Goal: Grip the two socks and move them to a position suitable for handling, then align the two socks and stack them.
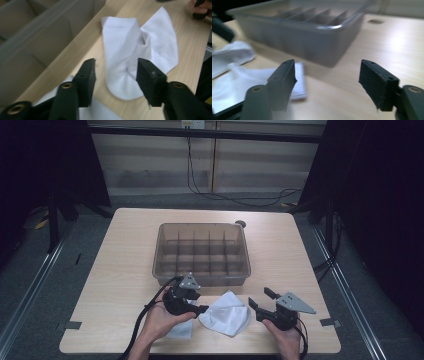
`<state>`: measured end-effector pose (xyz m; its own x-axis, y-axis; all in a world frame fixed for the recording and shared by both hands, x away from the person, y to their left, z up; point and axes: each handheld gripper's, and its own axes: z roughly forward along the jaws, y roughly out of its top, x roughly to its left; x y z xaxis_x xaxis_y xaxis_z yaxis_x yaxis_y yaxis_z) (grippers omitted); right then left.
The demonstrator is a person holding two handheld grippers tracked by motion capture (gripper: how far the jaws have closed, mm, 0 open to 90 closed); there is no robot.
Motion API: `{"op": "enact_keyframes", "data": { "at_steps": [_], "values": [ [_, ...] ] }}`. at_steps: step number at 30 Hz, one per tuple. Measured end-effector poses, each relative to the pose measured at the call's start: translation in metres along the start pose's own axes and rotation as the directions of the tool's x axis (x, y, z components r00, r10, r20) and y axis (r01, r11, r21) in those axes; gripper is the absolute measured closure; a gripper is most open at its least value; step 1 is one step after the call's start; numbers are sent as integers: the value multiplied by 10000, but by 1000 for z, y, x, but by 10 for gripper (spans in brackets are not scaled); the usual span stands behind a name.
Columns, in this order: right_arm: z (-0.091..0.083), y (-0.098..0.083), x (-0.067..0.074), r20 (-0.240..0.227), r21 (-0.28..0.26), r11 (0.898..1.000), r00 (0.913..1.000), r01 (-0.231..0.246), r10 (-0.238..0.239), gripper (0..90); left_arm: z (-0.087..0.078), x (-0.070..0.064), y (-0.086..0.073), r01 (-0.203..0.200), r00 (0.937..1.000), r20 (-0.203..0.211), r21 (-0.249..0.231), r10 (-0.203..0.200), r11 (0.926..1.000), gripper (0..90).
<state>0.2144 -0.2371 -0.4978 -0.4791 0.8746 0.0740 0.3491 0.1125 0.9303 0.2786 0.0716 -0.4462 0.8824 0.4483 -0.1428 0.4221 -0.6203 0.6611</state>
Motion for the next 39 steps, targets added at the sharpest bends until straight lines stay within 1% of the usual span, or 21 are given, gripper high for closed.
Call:
{"op": "enact_keyframes", "data": {
  "at_steps": [1, 2, 3, 4, 6, 7, 10, 13, 15, 17, 19, 22, 23, 24, 25, 26, 29, 32, 35, 37, 39],
  "values": [
    [2, 1, 3, -187, 173, 9998, 9998, 102, -99, 377, 8, -3, -3, 151, 9996, 254, -240, -145, 9996, 538],
    [2, 1, 3, -187, 173, 9998, 9998, 102, -99, 377, 8, -3, -3, 151, 9996, 254, -240, -145, 9996, 546],
    [6, 3, 9, -542, 546, 9982, 9983, 245, -215, 424, 15, -5, -7, 40, 9991, 421, -362, -25, 9993, 562],
    [8, 3, 11, -755, 714, 9968, 9967, 362, -308, 469, 19, -6, -9, 9, 9991, 418, -364, 6, 9993, 582],
    [12, 5, 15, -997, 928, 9947, 9944, 452, -359, 509, 24, -9, -12, -50, 9993, 374, -297, 61, 9995, 606],
    [12, 6, 16, -1128, 994, 9942, 9932, 415, -302, 533, 25, -11, -13, -172, 9992, 356, -293, 182, 9994, 620],
    [12, 7, 19, -1423, 1311, 9908, 9897, 324, -136, 600, 27, -13, -16, -260, 9986, 447, -279, 272, 9993, 682],
    [10, 6, 23, -1718, 1551, 9871, 9850, 403, -132, 615, 31, -11, -18, -87, 9989, 454, -313, 102, 9995, 723],
    [9, 4, 25, -1876, 1765, 9835, 9822, 405, -68, 582, 35, -11, -21, -42, 9984, 570, -295, 59, 9996, 736],
    [9, 1, 27, -1890, 1946, 9795, 9819, 516, -142, 552, 39, -11, -23, -198, 9983, 538, -133, 205, 9997, 730],
    [11, 0, 27, -1704, 2159, 9749, 9852, 540, -169, 508, 42, -11, -25, -16, 9992, 410, -98, 20, 10000, 704],
    [12, -3, 25, -1541, 2367, 9706, 9880, 437, -68, 489, 43, -10, -28, 88, 9980, 632, -289, -69, 9995, 639],
    [12, -4, 24, -1483, 2377, 9704, 9889, 431, -76, 525, 43, -10, -28, 160, 9980, 624, -328, -139, 9993, 584],
    [11, -4, 23, -1572, 2370, 9706, 9875, 431, -55, 571, 44, -11, -27, 63, 9988, 483, -286, -49, 9996, 510],
    [10, -4, 22, -1692, 2447, 9691, 9855, 303, 119, 612, 44, -11, -27, 63, 9988, 483, -286, -49, 9996, 481],
    [9, -5, 21, -1650, 2509, 9678, 9861, 224, 199, 668, 44, -13, -27, -156, 9996, 218, -198, 161, 9997, 482],
    [6, -6, 17, -1316, 2756, 9612, 9910, 127, 247, 764, 44, -17, -27, -87, 9999, 103, -176, 89, 9998, 457],
    [3, -6, 11, -1012, 2719, 9623, 9941, -102, 391, 843, 43, -19, -27, -138, 9999, 40, -98, 139, 9999, 430],
    [-1, -7, 4, -672, 2628, 9639, 9957, -434, 631, 900, 42, -22, -28, -143, 9999, 61, -27, 144, 9999, 393],
    [-3, -8, 2, -711, 2690, 9619, 9949, -496, 712, 900, 42, -24, -31, -251, 9997, 75, -131, 252, 9996, 374],
    [-5, -8, 3, -810, 2561, 9651, 9937, -539, 770, 860, 42, -25, -32, -161, 9999, 29, -154, 161, 9998, 374]
  ]
}}
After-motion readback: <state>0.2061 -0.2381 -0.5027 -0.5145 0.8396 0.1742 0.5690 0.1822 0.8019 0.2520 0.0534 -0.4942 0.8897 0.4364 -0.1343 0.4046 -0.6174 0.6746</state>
